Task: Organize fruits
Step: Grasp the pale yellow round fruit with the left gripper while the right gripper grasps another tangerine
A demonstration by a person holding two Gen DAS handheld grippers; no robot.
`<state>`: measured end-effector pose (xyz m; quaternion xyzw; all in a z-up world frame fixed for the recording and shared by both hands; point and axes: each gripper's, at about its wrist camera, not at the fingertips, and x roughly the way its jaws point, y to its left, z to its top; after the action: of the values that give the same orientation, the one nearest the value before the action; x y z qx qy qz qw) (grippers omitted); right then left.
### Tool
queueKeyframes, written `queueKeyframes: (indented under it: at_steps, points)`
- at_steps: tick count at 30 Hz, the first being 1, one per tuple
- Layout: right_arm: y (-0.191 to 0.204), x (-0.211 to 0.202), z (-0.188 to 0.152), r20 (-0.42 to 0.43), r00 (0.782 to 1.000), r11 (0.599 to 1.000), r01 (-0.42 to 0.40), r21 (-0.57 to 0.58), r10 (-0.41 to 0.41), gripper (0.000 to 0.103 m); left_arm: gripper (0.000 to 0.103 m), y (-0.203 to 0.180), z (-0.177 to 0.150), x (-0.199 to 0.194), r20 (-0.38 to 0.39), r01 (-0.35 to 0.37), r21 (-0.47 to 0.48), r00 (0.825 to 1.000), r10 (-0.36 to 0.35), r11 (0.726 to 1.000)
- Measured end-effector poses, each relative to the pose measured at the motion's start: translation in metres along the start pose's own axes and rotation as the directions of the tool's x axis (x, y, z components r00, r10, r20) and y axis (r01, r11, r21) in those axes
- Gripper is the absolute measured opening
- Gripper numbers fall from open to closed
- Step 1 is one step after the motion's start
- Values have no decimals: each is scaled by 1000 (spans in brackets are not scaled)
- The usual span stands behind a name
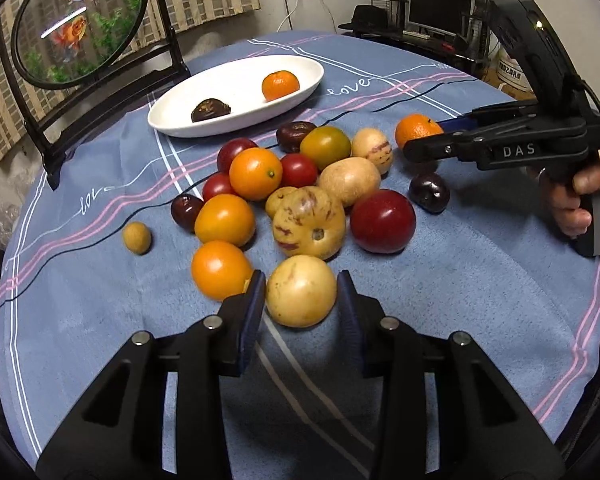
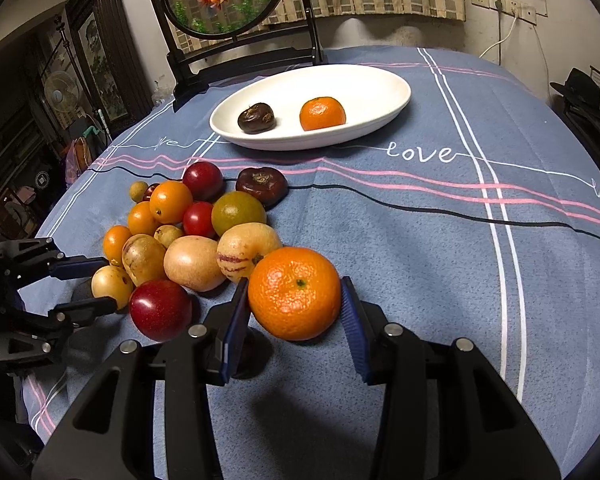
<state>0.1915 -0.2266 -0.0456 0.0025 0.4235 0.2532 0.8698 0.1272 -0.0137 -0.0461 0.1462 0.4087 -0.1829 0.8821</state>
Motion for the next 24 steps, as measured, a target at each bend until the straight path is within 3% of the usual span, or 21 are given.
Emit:
queueKeyframes:
  at_steps: [4,8,11,21,24]
  points:
    - [-1,-1,0,1,1000,1000,7,6,-7,44,46,-5,3,11,-28,-23,19,999,24,1000]
    - [0,-2,0,4,1000,1000,3,4,-3,44,46,-4,5,14,-20,-19,8,1000,19,1000]
    - [0,-3,0,6,1000,1000,2,3,-2,44,39,3,4,13,-19,-14,-16,1000,13,1000]
    - [0,-5,1,9,1000,1000,2,2,-2,44,38,-2,-2,-4,15,-8,-23,1000,8,1000]
    - [-3,-9,3,26,998,998,-51,28,50,45,38,3,6,-16,56,9,-37,998,-7,999]
